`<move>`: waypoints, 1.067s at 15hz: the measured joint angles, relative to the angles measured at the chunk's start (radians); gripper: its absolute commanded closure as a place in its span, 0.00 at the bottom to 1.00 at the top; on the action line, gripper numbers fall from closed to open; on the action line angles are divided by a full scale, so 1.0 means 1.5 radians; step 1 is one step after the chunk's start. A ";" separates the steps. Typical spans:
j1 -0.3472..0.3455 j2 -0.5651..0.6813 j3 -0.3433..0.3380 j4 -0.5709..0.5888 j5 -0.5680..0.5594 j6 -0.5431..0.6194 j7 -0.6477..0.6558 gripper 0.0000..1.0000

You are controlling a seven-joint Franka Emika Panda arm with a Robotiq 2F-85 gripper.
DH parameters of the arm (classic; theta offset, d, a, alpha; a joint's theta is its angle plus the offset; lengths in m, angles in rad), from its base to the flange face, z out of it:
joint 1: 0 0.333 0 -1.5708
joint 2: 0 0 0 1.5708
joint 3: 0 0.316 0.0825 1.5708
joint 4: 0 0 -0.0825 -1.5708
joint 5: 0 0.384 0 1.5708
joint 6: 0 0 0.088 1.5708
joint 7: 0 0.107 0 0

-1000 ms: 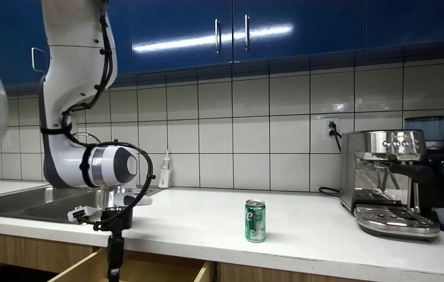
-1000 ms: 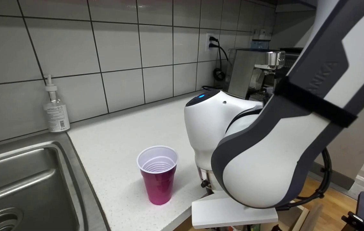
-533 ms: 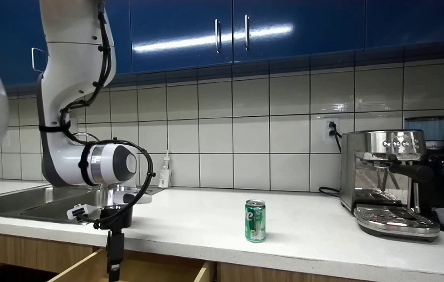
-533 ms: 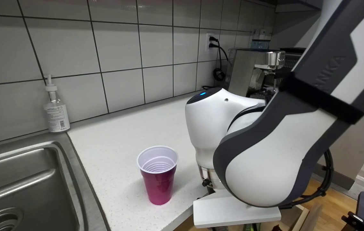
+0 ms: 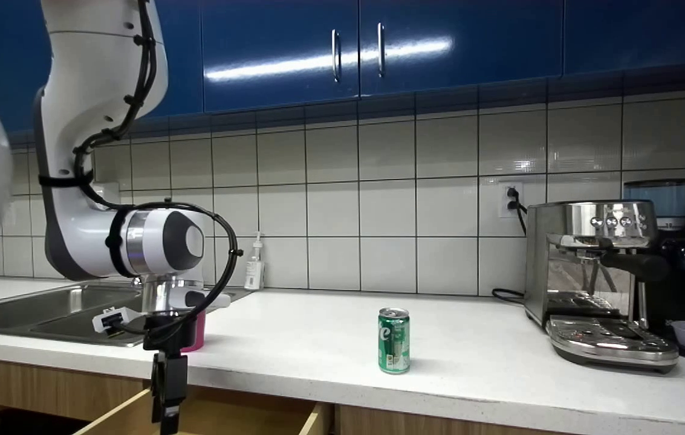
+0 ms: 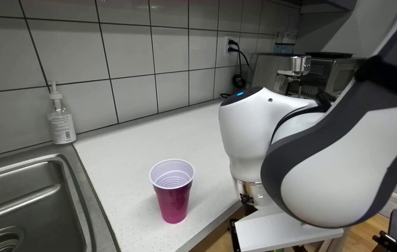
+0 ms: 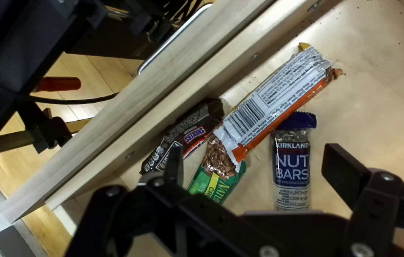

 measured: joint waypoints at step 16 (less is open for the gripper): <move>-0.017 -0.158 0.009 -0.098 0.009 -0.135 -0.249 0.00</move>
